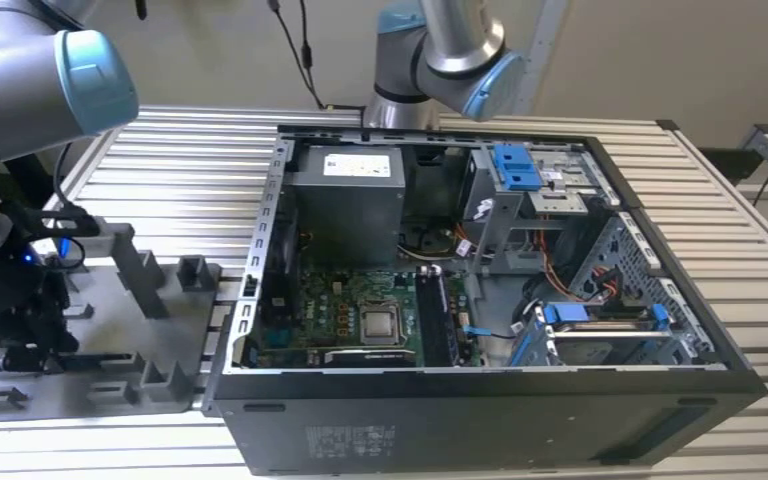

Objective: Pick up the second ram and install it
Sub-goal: 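Pick up the second ram and move it above second insertion slot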

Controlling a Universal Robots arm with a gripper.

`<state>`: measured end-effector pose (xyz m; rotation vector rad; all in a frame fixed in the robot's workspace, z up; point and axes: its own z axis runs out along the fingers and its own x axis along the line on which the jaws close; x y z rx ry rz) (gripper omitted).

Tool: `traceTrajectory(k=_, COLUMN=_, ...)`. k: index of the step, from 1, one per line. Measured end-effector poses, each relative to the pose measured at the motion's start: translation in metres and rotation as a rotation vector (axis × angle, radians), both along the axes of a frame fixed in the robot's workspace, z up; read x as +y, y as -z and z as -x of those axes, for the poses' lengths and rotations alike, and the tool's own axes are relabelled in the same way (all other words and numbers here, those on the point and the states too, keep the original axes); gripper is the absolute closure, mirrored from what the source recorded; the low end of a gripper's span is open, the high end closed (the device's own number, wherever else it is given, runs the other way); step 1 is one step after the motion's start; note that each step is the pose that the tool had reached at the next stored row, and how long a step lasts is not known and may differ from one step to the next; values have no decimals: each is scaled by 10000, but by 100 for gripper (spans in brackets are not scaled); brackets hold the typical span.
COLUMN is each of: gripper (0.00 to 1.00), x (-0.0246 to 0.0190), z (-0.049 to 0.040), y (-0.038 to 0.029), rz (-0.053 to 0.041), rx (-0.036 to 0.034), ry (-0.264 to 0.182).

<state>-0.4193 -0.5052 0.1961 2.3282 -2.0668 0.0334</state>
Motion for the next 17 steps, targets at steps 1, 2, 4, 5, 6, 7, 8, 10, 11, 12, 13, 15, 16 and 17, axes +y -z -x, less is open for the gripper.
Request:
traceTrajectory(k=1, gripper=67, x=0, z=0, y=0, rz=0, rx=0, ry=0)
traceTrajectory(k=2, gripper=73, x=0, z=0, y=0, rz=2, rx=0, ry=0)
traceTrajectory(k=4, gripper=79, x=0, z=0, y=0, rz=0, rx=0, ry=0)
traceTrajectory(k=5, gripper=79, x=0, z=0, y=0, rz=0, rx=0, ry=0)
traceTrajectory(k=6, gripper=79, x=0, z=0, y=1, rz=0, rx=0, ry=0)
traceTrajectory(k=7, gripper=79, x=0, z=0, y=1, rz=0, rx=0, ry=0)
traceTrajectory(k=8, gripper=79, x=0, z=0, y=0, rz=0, rx=0, ry=0)
traceTrajectory(k=10, gripper=79, x=0, z=0, y=1, rz=0, rx=0, ry=0)
traceTrajectory(k=11, gripper=79, x=0, z=0, y=1, rz=1, rx=0, ry=0)
traceTrajectory(k=12, gripper=81, x=0, z=0, y=2, rz=0, rx=-1, ry=0)
traceTrajectory(k=13, gripper=86, x=0, z=0, y=1, rz=-1, rx=-1, ry=0)
traceTrajectory(k=15, gripper=86, x=0, z=0, y=2, rz=-1, rx=-1, ry=0)
traceTrajectory(k=16, gripper=86, x=0, z=0, y=1, rz=0, rx=0, ry=0)
traceTrajectory(k=17, gripper=86, x=0, z=0, y=2, rz=0, rx=0, ry=0)
